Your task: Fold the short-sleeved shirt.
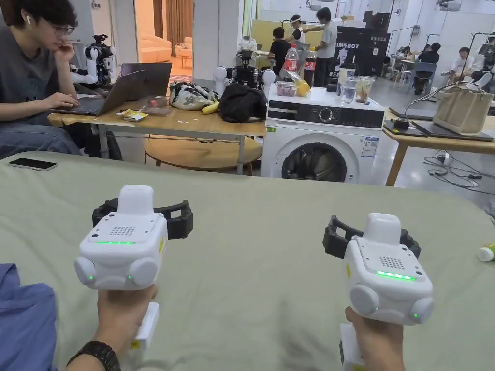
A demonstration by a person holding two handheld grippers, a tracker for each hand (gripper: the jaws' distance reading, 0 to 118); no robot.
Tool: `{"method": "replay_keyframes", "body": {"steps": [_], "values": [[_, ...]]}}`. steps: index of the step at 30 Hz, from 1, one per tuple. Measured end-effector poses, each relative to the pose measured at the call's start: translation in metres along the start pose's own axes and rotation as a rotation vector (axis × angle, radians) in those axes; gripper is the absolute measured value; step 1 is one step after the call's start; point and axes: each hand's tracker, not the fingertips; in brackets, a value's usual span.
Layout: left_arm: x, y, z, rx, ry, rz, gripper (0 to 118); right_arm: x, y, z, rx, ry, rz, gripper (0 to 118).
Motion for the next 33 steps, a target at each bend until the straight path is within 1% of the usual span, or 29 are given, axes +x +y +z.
{"method": "replay_keyframes", "body": {"steps": [4, 7, 10, 14, 20, 24, 33], "values": [[0.004, 0.002, 0.005, 0.009, 0.002, -0.045, 118, -0.002, 0.004, 0.005, 0.019, -0.003, 0.006, 107], [0.004, 0.003, 0.007, -0.001, -0.002, -0.055, 118, -0.003, 0.006, 0.007, 0.014, 0.003, 0.020, 107], [0.004, 0.000, 0.007, -0.030, 0.001, -0.067, 118, -0.002, 0.004, 0.008, 0.006, -0.011, 0.031, 107], [0.006, -0.005, 0.007, -0.051, -0.004, -0.086, 118, 0.001, 0.000, 0.009, -0.013, -0.017, 0.027, 107], [0.008, -0.005, 0.011, -0.046, -0.024, -0.083, 118, 0.004, -0.002, 0.012, -0.020, -0.025, 0.008, 107], [0.010, -0.005, 0.012, -0.038, -0.014, -0.089, 118, 0.004, -0.002, 0.012, -0.020, -0.029, 0.027, 107], [0.010, -0.006, 0.014, -0.037, -0.028, -0.102, 118, 0.001, -0.001, 0.014, -0.017, -0.021, 0.040, 107]]}}
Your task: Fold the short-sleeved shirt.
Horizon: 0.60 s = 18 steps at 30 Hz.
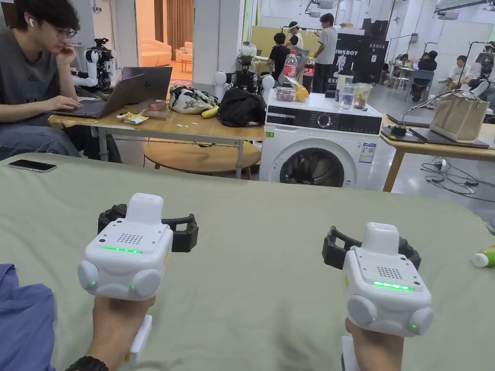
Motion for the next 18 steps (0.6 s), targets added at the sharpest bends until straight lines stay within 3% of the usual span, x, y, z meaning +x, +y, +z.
{"method": "replay_keyframes", "body": {"steps": [18], "values": [[-0.0039, -0.0005, 0.0012, -0.009, -0.002, 0.003, 118, -0.0003, -0.0010, 0.0005, -0.011, -0.015, -0.021, 107]]}}
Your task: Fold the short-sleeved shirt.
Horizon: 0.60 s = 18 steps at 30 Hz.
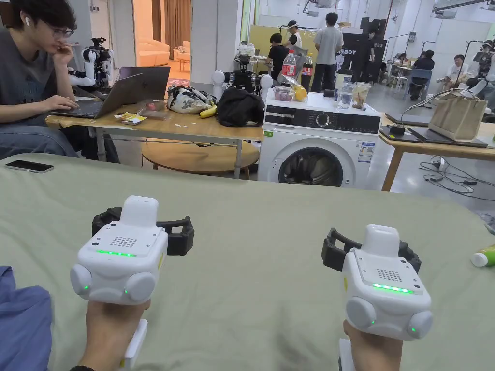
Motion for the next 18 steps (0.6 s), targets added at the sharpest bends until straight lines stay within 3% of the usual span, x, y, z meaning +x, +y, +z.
{"method": "replay_keyframes", "body": {"steps": [11, 18], "values": [[-0.0007, 0.0039, 0.0032, 0.011, 0.007, -0.006, 118, 0.0037, 0.0025, 0.0011, -0.010, -0.004, -0.002, 107], [-0.0018, 0.0049, 0.0058, 0.015, -0.005, 0.010, 118, -0.0001, 0.0033, 0.0038, -0.008, -0.001, 0.038, 107]]}}
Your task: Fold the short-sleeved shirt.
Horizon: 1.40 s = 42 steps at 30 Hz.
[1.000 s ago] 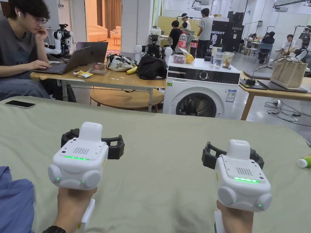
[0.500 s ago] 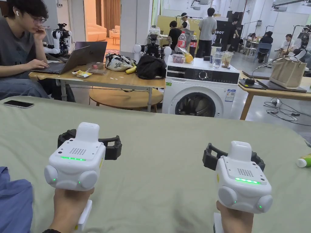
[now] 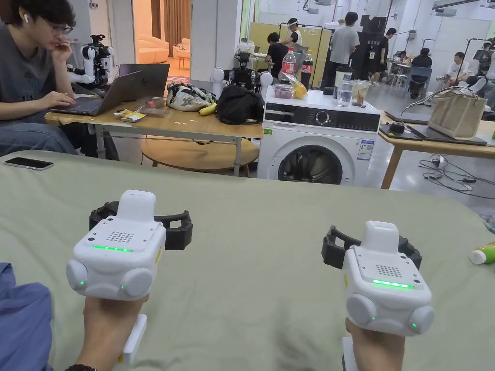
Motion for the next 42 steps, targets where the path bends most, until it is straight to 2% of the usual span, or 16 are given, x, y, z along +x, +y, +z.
{"method": "replay_keyframes", "body": {"steps": [11, 19, 27, 29, 30, 32, 33, 34, 35, 37, 39, 42], "values": [[-0.002, 0.002, 0.003, 0.001, 0.002, 0.012, 118, 0.001, -0.002, 0.002, -0.022, -0.015, -0.013, 107], [0.002, 0.002, 0.006, 0.004, -0.009, 0.010, 118, -0.005, -0.001, 0.006, -0.014, -0.011, 0.016, 107], [0.005, 0.002, 0.012, 0.025, -0.019, 0.011, 118, -0.010, -0.001, 0.013, 0.015, -0.014, 0.011, 107], [0.006, 0.004, 0.013, 0.031, -0.023, 0.003, 117, -0.011, 0.000, 0.012, 0.013, -0.024, 0.021, 103], [0.007, 0.005, 0.013, 0.031, -0.021, -0.004, 113, -0.012, 0.001, 0.014, 0.012, -0.033, 0.028, 94], [0.010, 0.006, 0.016, 0.040, -0.001, -0.020, 90, -0.011, 0.002, 0.017, 0.028, -0.005, 0.019, 54], [0.010, 0.006, 0.017, 0.048, 0.003, -0.022, 71, -0.012, 0.003, 0.018, 0.031, 0.006, 0.024, 31], [0.010, 0.005, 0.019, 0.061, 0.009, -0.019, 43, -0.013, 0.003, 0.019, 0.033, -0.001, 0.033, 10], [0.010, 0.004, 0.021, 0.071, 0.018, -0.017, 24, -0.014, 0.004, 0.020, 0.035, -0.004, 0.042, 6], [0.007, 0.004, 0.023, 0.072, -0.005, 0.005, 0, -0.015, 0.005, 0.021, 0.031, -0.003, 0.039, 0], [0.005, 0.004, 0.022, 0.037, 0.038, -0.032, 0, -0.015, 0.005, 0.020, 0.015, -0.003, 0.010, 0], [-0.006, 0.003, 0.023, 0.002, 0.015, -0.027, 0, -0.016, 0.008, 0.018, -0.010, -0.002, -0.030, 0]]}}
